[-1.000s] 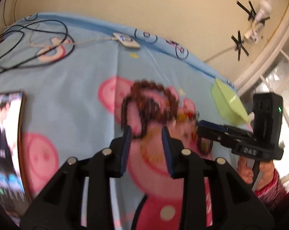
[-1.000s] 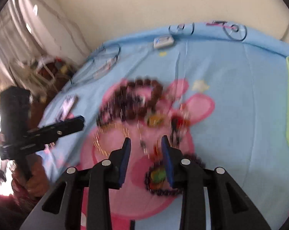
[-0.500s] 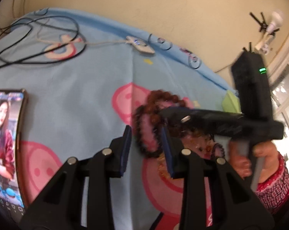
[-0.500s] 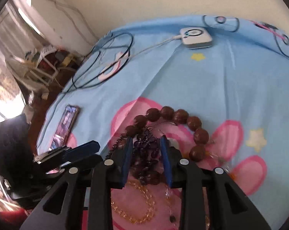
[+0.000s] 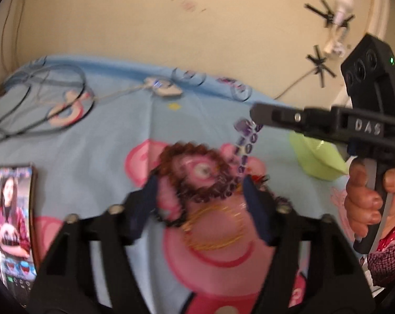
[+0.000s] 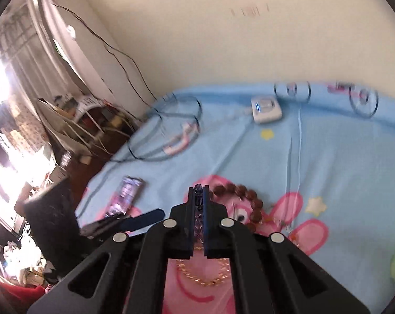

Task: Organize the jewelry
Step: 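Carry the purple strand into the green basket and release it, then grasp the orange-bead necklace with the right tool and lift it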

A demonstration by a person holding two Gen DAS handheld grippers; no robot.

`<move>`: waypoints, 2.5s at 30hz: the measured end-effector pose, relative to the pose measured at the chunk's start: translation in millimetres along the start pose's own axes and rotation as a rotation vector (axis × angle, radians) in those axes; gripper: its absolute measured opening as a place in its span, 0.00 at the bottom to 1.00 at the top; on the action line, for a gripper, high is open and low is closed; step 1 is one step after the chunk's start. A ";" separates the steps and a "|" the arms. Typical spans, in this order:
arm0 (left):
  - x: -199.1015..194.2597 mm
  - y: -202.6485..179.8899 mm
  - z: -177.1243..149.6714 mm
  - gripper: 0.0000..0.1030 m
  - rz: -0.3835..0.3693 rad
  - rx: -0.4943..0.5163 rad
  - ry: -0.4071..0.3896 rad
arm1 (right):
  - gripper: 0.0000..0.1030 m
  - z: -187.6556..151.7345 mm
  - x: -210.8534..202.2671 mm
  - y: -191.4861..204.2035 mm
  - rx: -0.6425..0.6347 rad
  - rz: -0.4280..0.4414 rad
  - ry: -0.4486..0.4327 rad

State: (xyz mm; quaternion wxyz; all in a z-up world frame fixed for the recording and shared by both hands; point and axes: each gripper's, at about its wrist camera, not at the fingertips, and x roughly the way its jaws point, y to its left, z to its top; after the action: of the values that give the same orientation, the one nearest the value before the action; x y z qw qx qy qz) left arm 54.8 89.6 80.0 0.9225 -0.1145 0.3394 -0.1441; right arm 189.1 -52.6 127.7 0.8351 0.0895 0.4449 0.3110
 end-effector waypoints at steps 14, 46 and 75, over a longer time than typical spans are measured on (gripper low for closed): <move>29.1 -92.2 72.2 0.05 -0.106 0.189 -0.019 | 0.00 26.7 -134.8 8.4 -0.044 -0.019 -0.315; 159.2 -246.9 92.0 0.30 -0.177 0.275 0.261 | 0.00 -60.2 -202.1 -181.1 0.274 -0.268 -0.394; 4.4 -11.8 -45.5 0.30 0.181 0.068 0.152 | 0.00 -139.0 -23.4 -42.2 0.108 -0.148 0.029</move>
State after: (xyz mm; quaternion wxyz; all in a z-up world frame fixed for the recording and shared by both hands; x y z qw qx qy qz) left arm 25.7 72.0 47.3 0.9066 -0.0408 0.4124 -0.0797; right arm 87.1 -117.7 44.2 0.8433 0.0965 0.4784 0.2251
